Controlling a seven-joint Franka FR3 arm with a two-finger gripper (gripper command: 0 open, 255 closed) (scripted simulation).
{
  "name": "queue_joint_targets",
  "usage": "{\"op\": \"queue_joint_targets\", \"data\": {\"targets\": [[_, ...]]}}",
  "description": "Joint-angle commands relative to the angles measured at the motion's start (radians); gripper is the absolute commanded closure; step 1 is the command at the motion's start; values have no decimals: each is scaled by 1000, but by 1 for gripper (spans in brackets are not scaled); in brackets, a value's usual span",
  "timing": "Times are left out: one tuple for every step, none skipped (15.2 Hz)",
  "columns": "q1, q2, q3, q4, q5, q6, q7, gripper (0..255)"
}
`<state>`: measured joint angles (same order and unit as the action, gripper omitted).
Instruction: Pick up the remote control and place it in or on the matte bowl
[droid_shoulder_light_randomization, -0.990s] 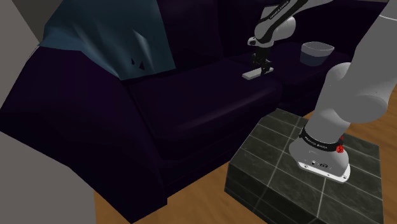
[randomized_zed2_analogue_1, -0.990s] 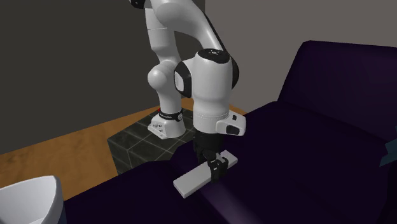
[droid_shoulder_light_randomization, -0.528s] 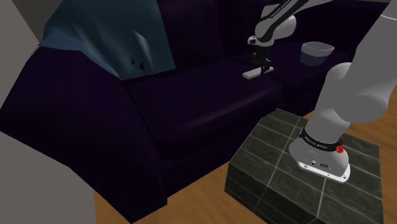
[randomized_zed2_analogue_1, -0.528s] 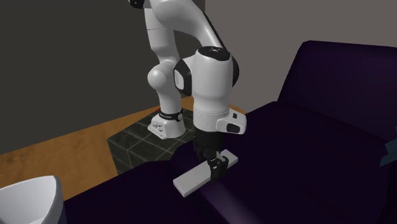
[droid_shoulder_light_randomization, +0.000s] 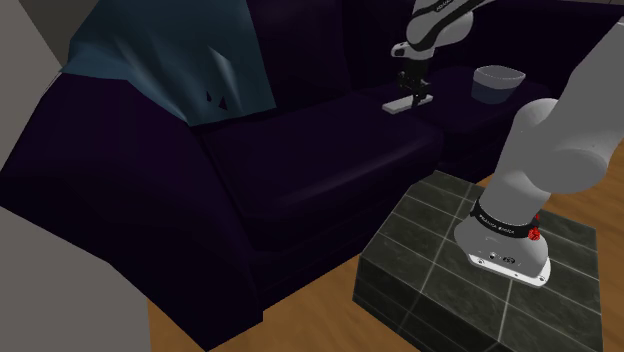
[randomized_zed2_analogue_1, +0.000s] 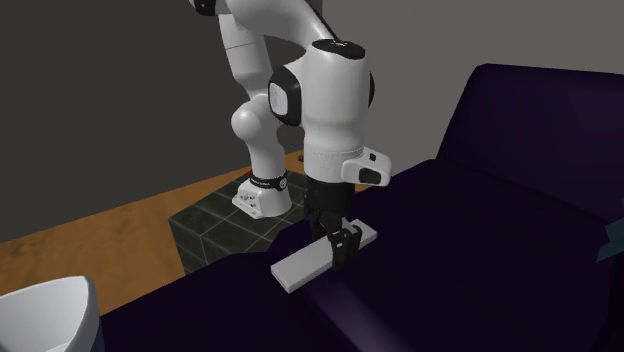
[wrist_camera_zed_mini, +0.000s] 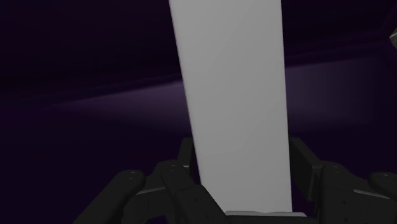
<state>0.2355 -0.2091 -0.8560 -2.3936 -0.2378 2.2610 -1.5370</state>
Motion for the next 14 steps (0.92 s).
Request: {"op": "queue_joint_targets", "data": {"targets": [[-6,-22,10,13,-14,-31,9,255],[-8,-32,15,20,-19,-47,14,255],[-10,-42,20,27,-24,-62,18,255],[-12,-51,26,35,-28,-78,21,255],[-14,-60,31,43,-32,-93,25,255],[-16,-68,36,51,-36,-108,28,255],[-18,-76,41,59,-39,-123,30,255],[-19,-84,46,67,-41,-138,33,255],[-21,-91,51,75,-44,-153,35,255],[-22,-98,56,84,-46,-168,37,255],[-23,-104,60,93,-48,-183,39,255],[-24,-111,65,102,-49,-197,41,255],[-25,-117,69,111,-51,-212,42,255],[-25,-122,74,121,-52,-226,44,255]]}}
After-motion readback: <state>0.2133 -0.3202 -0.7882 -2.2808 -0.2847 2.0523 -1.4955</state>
